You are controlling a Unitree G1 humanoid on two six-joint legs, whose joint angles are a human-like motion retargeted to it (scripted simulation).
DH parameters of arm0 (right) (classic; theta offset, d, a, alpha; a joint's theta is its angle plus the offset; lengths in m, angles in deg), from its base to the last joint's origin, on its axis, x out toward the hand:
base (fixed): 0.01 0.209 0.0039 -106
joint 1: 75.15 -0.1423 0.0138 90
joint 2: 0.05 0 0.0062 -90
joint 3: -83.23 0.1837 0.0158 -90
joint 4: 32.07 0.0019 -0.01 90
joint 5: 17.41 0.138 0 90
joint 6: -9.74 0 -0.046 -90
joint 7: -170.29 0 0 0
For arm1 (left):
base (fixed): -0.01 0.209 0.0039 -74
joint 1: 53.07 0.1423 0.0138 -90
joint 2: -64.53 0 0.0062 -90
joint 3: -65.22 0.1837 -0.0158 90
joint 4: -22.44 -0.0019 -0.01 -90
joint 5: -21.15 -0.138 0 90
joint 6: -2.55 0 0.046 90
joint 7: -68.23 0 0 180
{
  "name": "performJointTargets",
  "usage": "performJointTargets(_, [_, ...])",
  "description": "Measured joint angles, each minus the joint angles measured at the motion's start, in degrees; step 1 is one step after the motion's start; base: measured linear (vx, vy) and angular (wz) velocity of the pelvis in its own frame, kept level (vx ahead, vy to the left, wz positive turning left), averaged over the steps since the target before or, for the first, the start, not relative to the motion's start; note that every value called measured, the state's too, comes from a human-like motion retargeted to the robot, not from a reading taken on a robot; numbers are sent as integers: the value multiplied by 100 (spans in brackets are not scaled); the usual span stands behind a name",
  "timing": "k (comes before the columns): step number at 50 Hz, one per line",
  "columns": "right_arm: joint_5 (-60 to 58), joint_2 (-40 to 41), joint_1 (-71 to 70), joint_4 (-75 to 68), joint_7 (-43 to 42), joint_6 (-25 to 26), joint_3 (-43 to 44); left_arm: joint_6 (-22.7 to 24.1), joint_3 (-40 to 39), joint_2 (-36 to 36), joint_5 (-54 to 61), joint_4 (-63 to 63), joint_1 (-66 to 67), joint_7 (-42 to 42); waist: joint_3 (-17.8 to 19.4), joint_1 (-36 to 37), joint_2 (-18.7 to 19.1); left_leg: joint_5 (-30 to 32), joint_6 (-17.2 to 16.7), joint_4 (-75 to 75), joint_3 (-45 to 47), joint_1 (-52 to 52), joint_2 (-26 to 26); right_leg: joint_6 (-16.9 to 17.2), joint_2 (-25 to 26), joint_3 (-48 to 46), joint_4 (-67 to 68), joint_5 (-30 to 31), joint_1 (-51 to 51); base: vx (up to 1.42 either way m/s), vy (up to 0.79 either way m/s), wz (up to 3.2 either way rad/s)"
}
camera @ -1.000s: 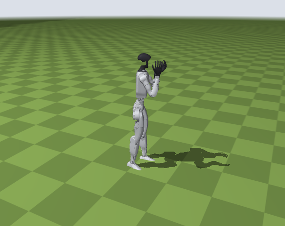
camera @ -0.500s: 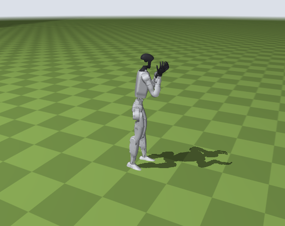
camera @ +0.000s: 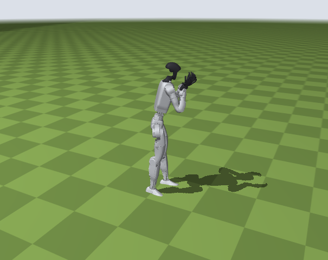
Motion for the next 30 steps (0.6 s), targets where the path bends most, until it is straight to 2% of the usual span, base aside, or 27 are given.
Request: performJointTargets(30, [979,69,-112,-23,119,-45,-371,-211,50,-231,-29,84,-42,14,196,-132,49,89,0,-4,117,-124,-4,-80,10,54,-7,100,-136,0,0,0])
